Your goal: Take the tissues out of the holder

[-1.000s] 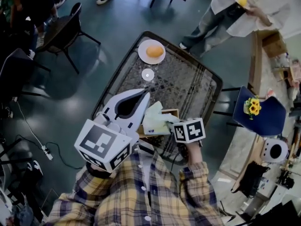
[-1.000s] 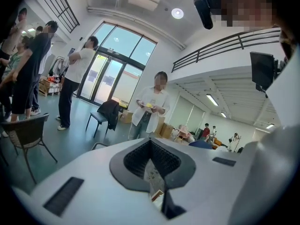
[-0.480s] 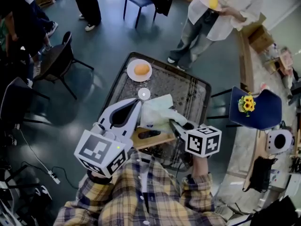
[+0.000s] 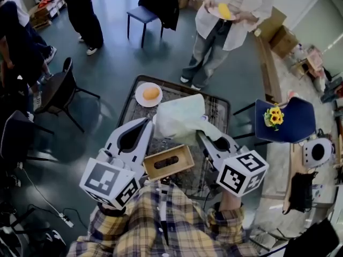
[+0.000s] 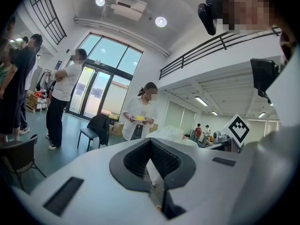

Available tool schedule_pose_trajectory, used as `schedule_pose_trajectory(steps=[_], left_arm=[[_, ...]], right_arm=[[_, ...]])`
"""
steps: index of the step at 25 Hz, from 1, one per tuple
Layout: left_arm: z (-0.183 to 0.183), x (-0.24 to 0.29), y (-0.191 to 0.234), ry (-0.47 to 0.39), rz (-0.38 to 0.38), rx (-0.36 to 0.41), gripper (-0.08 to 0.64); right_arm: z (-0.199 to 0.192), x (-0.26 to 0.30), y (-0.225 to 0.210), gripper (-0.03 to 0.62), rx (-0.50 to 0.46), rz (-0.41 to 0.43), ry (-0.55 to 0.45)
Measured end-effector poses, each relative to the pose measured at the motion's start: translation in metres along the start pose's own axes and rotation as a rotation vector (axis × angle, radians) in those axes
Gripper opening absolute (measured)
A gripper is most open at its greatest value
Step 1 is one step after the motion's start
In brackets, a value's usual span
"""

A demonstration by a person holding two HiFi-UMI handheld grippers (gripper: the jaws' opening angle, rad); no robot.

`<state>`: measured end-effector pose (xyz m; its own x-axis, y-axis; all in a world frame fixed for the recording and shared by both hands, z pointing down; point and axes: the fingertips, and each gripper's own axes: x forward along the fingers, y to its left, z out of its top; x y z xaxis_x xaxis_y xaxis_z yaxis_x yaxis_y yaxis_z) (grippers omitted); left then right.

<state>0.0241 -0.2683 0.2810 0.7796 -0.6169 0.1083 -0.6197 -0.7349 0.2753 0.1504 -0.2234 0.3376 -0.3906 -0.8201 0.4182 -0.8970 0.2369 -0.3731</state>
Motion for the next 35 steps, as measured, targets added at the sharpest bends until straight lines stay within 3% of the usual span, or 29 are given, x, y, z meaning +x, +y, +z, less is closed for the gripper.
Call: schedule_pose_trajectory(steps=[10,35], left_arm=[[0.005,-0.004,-0.001,0.001,-0.005,0.023,0.014],[-0.004,-0.001,-0.004,0.037,-0.003,0.033,0.014]], right_arm=[[0.024,-0.016,0.013,0.048,-0.020,0.005,-0.113],[0.013,-0.013,0.015,0.049,-0.009,0.040,-0.071]])
